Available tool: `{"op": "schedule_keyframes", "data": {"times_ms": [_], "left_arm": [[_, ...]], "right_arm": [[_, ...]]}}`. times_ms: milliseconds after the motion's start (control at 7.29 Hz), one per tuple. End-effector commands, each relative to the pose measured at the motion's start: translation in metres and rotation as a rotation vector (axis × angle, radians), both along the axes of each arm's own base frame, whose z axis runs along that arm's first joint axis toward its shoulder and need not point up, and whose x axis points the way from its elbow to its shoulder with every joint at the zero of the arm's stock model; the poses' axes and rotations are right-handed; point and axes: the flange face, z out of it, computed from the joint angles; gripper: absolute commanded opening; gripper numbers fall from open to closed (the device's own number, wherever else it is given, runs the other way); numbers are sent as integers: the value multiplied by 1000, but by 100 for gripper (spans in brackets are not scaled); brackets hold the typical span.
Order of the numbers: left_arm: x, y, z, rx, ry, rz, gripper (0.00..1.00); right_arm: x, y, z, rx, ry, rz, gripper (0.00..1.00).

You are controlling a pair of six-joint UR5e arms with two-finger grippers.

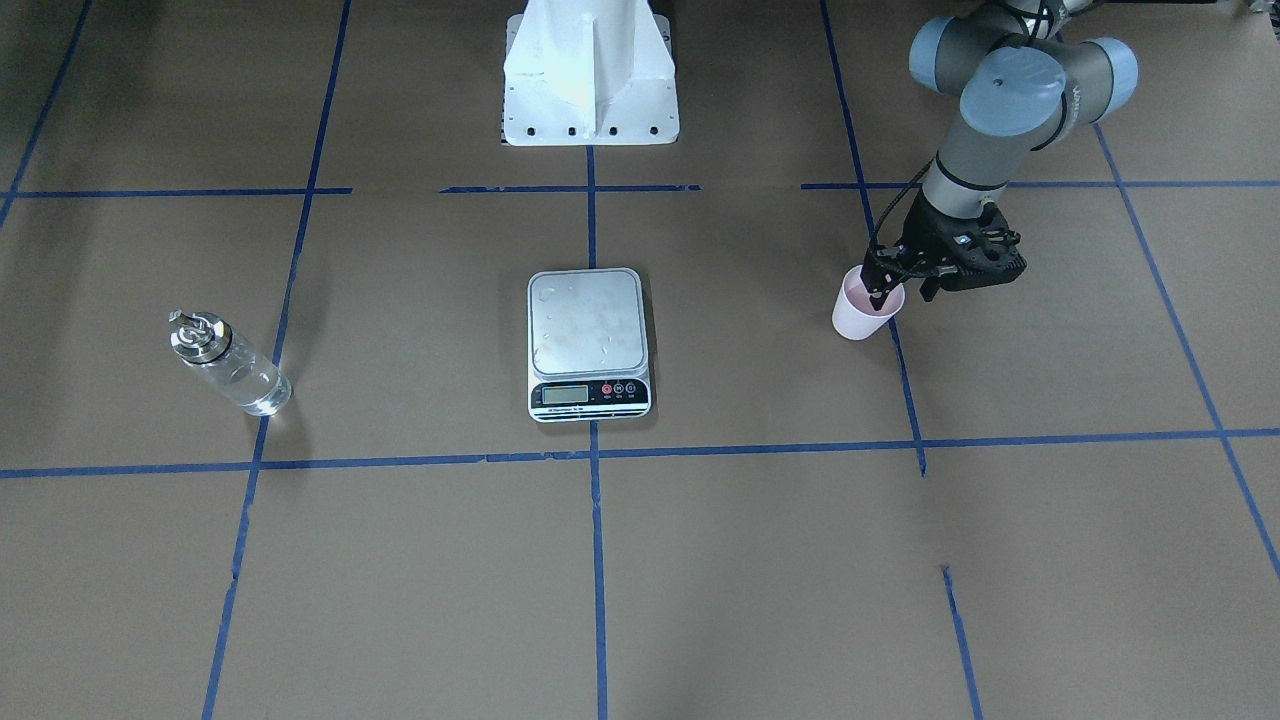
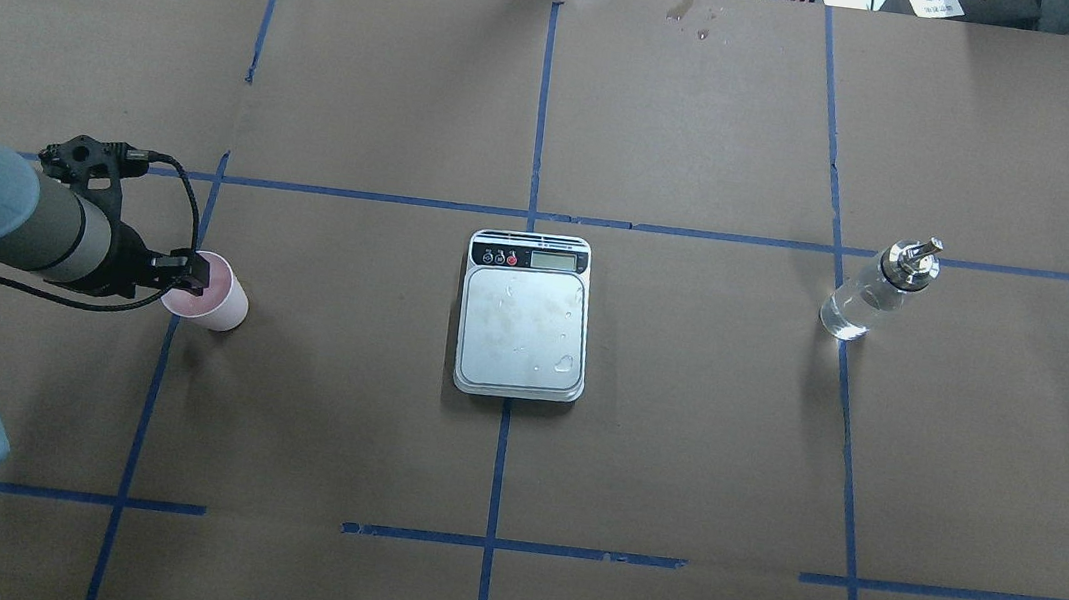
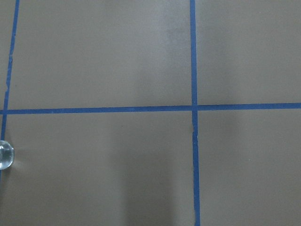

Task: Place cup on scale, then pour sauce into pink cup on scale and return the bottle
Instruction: 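Reach the left gripper to the pink cup and grasp it, then carry the pink cup with the left gripper onto the scale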

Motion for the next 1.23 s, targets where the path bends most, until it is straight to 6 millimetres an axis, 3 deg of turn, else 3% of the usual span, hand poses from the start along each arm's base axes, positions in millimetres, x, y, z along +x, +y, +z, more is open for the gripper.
{"op": "schedule_keyframes", "data": {"times_ms": [0,274,411,548,686,823,960,1097], "left_arm": [[7,-2,-19,-13,-5,8,0],[3,6,-69,-57,14,34,0],[-13,15,-93,-57,12,32,0],[-26,6,-128,-65,-2,9,0],[-33,-15,-176,-84,-10,-24,0],[-31,-19,-211,-93,13,-14,0],[-23,-24,-232,-100,48,-1,0],[-12,-34,-250,-114,63,-14,0]], "right_arm": [[0,-10,-10,11,6,4,100],[-6,-11,-16,21,-3,-10,100],[-8,-11,-15,19,-4,-15,100],[-10,-11,-16,24,-2,-17,100],[-10,-11,-19,38,4,-19,100],[-11,-10,-26,50,7,-18,100],[-30,-12,-54,52,15,-19,100],[-59,-9,-98,-14,-2,48,100]]}}
